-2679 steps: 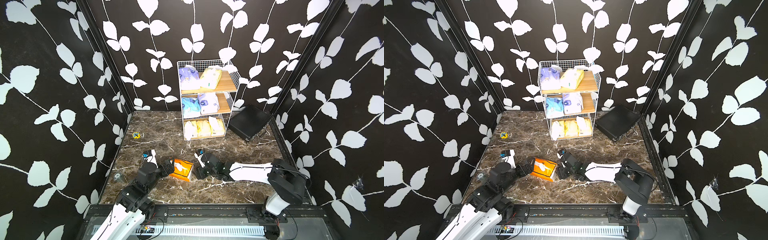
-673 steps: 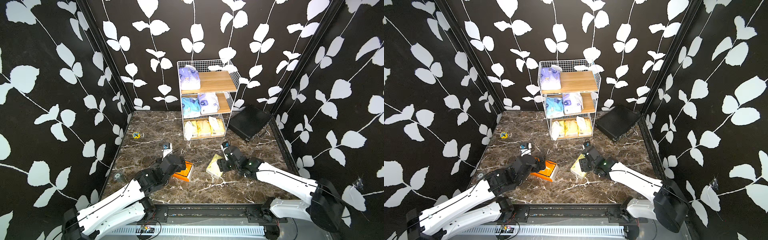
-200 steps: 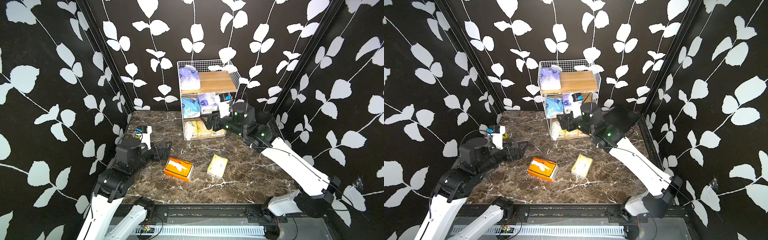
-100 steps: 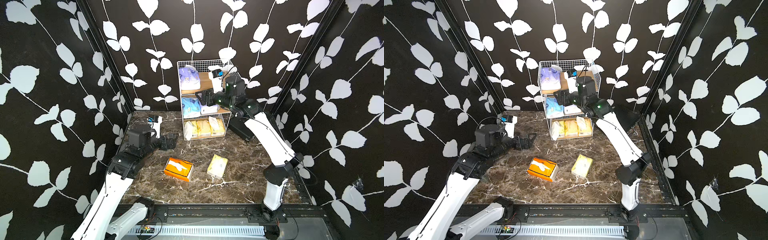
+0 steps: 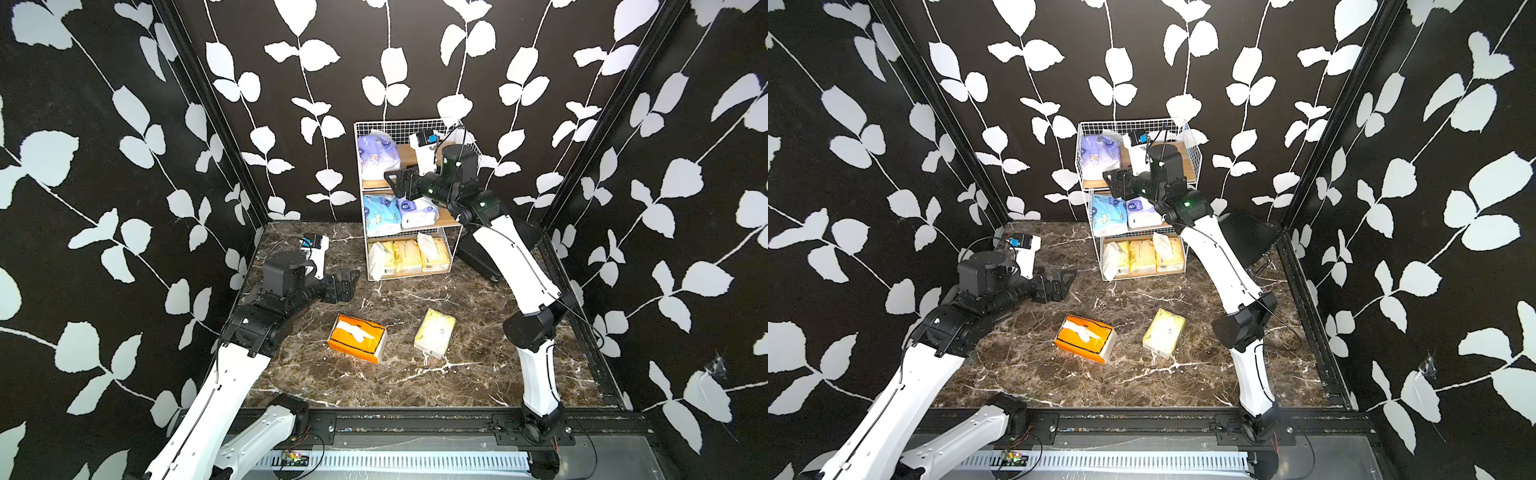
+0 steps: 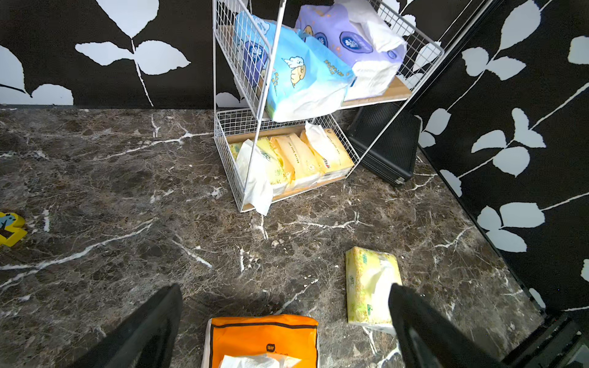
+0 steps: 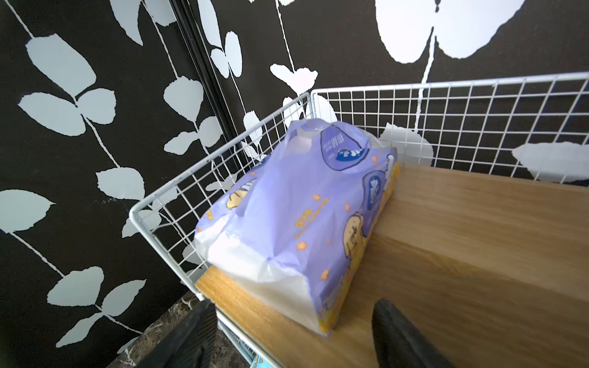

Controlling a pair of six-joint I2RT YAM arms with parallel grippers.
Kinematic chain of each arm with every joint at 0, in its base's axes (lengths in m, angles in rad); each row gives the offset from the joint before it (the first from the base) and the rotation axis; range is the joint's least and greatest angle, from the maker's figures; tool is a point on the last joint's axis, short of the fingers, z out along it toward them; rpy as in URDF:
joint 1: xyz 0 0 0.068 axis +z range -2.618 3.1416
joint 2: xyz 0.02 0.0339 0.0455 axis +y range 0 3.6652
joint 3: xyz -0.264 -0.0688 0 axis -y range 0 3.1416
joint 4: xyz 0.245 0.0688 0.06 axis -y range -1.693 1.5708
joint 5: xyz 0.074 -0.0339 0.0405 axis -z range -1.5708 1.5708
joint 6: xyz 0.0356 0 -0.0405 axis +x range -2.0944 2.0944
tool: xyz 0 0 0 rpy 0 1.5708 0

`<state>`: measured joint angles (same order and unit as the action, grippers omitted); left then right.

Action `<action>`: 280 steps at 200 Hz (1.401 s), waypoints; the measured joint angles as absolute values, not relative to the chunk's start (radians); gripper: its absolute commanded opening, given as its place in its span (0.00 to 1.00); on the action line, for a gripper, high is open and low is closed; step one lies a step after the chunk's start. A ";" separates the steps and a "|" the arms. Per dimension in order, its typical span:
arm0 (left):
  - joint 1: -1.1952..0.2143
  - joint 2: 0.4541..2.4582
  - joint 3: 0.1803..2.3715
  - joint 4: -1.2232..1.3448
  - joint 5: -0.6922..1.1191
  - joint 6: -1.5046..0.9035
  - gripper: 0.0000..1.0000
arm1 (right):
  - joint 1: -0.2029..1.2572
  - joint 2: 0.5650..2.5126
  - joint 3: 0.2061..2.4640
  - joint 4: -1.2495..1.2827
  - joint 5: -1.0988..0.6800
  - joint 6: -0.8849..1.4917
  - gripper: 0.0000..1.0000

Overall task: Remove the tissue boxes from the shelf
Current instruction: Pick up a box of tissues from the shelf.

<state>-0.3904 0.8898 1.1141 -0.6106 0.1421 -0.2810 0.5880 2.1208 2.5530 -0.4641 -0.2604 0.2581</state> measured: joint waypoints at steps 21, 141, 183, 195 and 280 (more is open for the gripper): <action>-0.390 0.873 1.089 -0.589 0.149 -0.294 0.99 | 0.588 2.136 2.562 -0.432 -0.265 0.261 0.73; -0.390 0.735 0.835 -0.442 0.206 -0.437 0.99 | 0.583 2.126 2.503 -0.370 -0.274 0.221 0.00; -0.390 0.736 0.858 -0.434 0.245 -0.490 0.99 | 0.583 2.023 2.390 -0.394 -0.283 0.183 0.00; -0.390 0.739 0.858 -0.425 0.253 -0.512 0.99 | 0.583 1.981 2.342 -0.399 -0.279 0.175 0.00; -0.392 0.968 1.050 -0.256 0.274 -0.701 0.99 | 0.548 1.842 2.123 -0.340 -0.305 0.164 0.00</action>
